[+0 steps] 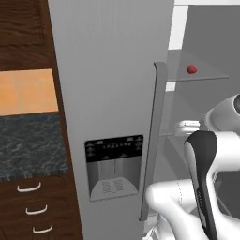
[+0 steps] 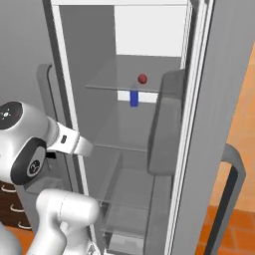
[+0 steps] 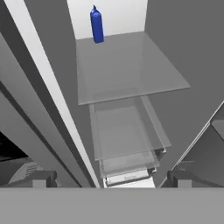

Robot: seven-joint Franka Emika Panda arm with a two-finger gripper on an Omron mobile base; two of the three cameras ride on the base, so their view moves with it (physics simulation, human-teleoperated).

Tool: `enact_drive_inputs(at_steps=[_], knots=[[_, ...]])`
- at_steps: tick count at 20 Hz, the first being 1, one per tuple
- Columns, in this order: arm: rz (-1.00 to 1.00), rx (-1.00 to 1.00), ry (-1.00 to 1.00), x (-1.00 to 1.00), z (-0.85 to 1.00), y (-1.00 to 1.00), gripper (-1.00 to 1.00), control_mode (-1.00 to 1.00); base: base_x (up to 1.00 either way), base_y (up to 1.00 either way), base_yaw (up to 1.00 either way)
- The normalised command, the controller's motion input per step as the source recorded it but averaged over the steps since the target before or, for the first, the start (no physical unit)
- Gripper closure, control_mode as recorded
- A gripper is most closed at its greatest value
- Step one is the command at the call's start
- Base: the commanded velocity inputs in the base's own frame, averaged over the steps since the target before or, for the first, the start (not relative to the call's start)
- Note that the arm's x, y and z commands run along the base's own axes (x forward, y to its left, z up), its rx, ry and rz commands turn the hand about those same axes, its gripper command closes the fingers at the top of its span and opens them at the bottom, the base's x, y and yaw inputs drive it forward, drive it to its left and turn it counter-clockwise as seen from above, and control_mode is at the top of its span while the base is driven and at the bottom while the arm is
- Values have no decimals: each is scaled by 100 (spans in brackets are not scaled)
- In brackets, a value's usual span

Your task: Take the strawberry from the fridge and place it on top of the pancake, located on the dining counter.

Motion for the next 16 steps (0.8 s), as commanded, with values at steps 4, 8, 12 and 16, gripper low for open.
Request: enact_drive_inputs(at_steps=[4,8,12,16], knots=[[0,0,0,0,0,0,-100,100,24,-40,16],[0,0,0,0,0,0,-100,100,38,-19,13],[0,0,0,0,0,0,-100,100,41,-5,10],[0,0,0,0,0,0,-100,100,29,-27,1]])
